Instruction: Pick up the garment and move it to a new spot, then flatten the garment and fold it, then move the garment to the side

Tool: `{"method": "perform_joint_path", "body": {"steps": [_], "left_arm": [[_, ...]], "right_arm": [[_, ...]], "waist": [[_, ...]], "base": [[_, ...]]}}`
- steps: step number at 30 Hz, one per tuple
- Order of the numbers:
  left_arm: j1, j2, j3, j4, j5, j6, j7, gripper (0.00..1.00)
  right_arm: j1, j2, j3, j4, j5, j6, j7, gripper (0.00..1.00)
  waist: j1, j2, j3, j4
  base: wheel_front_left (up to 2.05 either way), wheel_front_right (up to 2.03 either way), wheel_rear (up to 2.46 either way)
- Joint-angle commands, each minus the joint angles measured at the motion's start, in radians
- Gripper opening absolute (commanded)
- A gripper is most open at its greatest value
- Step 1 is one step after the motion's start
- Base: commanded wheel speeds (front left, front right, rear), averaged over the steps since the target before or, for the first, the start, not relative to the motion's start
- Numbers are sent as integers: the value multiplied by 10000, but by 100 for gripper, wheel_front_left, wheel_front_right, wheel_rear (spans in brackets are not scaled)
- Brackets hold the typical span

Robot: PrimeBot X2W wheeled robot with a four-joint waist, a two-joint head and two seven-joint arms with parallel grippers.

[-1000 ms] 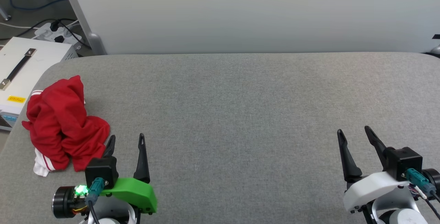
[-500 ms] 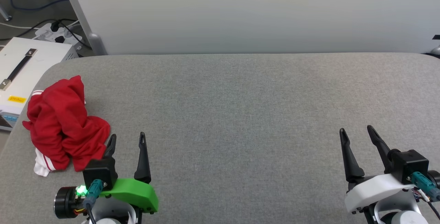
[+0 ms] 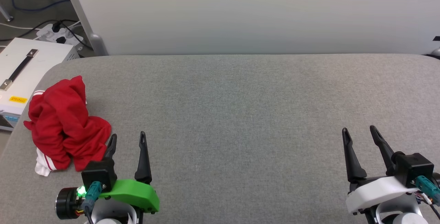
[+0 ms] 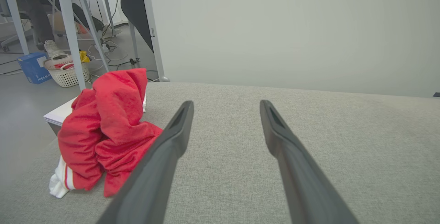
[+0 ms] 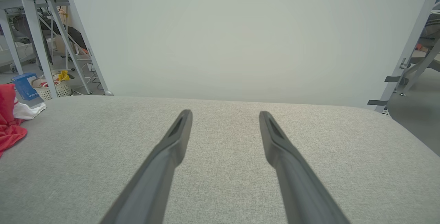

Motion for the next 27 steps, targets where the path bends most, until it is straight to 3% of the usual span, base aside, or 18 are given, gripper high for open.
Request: {"method": "perform_joint_path", "body": {"steps": [1,27], "left_arm": [[5,-21,-27,33,-146,76,-121,100],[27,-31,-169,288,-657,235,-658,100]], "right_arm": [[162,-3,-31,-98,115,-3,-105,100],[372,-4,-46,-109,425,-5,-634,100]], "waist": [[0,-1,0,4],[0,-1,80,38]], "base": [[0,0,0],[0,0,0]]}}
